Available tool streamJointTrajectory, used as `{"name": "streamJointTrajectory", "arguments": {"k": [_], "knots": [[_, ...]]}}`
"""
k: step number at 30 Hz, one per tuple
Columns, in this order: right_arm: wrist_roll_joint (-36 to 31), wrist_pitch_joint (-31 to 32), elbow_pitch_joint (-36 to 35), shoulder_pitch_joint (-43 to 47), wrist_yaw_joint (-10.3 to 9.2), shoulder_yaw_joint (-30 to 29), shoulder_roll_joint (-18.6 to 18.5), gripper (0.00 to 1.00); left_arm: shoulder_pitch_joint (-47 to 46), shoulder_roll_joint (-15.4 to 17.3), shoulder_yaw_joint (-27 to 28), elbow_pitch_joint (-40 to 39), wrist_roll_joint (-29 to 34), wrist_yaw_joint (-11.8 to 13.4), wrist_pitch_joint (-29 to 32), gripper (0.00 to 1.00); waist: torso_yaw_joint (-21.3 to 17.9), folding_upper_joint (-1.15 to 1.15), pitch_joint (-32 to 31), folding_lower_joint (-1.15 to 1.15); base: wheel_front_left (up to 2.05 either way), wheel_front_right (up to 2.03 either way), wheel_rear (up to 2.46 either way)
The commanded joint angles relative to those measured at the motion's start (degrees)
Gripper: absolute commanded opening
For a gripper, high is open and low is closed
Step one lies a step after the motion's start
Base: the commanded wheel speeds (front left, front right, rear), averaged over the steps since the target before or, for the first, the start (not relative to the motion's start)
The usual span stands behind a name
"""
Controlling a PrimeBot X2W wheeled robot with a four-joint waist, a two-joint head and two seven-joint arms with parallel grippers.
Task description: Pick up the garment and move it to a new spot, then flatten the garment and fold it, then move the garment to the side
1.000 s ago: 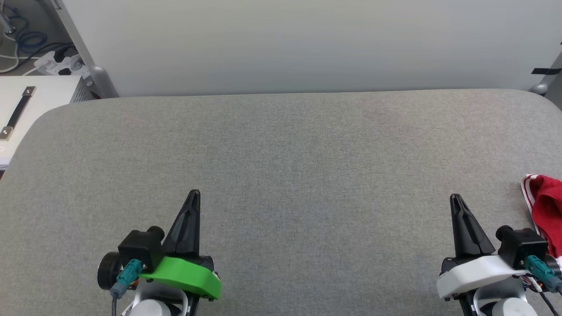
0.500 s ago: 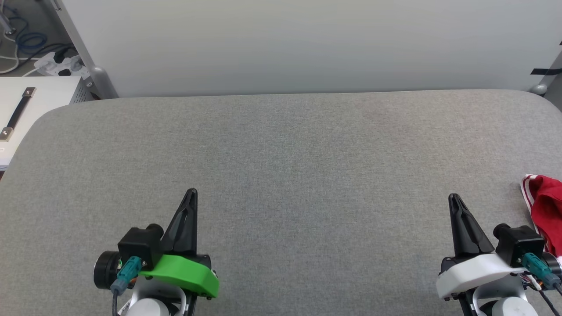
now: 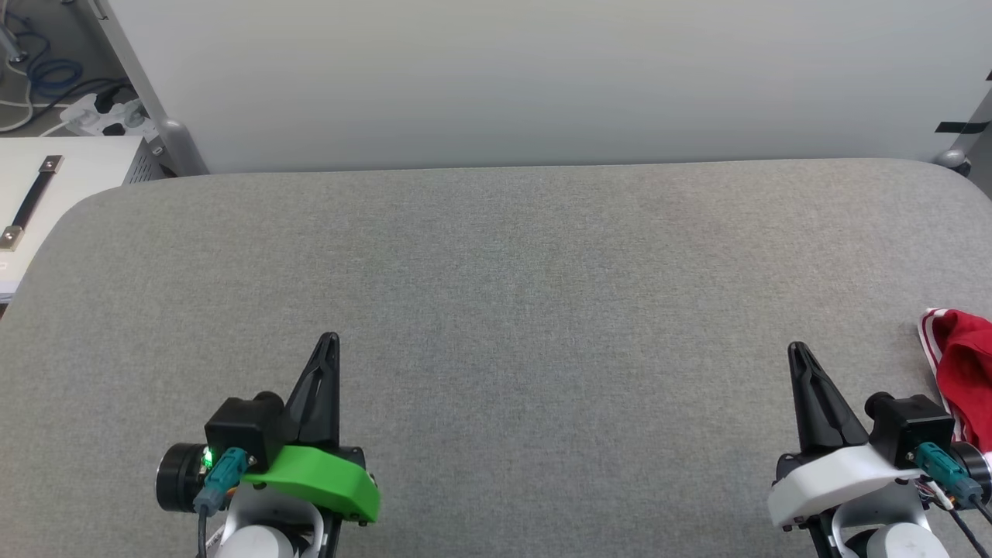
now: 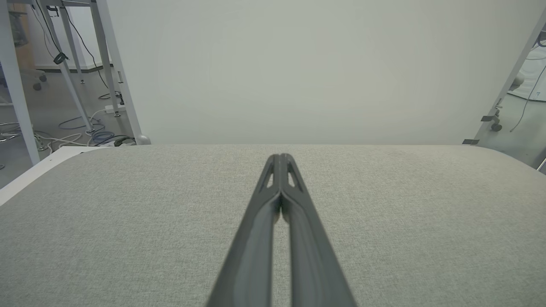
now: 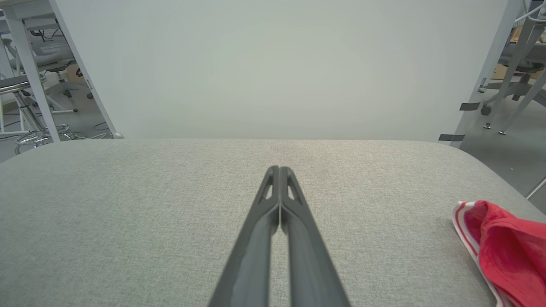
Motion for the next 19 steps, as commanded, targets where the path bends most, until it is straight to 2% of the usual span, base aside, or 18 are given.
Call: {"name": "streamJointTrajectory", "arguments": {"k": [1,19], "knots": [[-0.41,0.38,-0.37,0.15,-0.03,0.16,0.34,0.00,0.51,-0.24,0.14,-0.21,0.68,0.43,0.36,0.00,0.00,0.00,-0.01,0.00,0.00,0.00,0.00],[-1.68,2.27,-1.15,0.21,-0.04,0.32,0.48,0.00,0.69,-0.31,0.96,-0.91,2.53,1.46,2.42,0.00,-0.07,0.00,-0.16,0.00,0.00,0.00,0.00]]}}
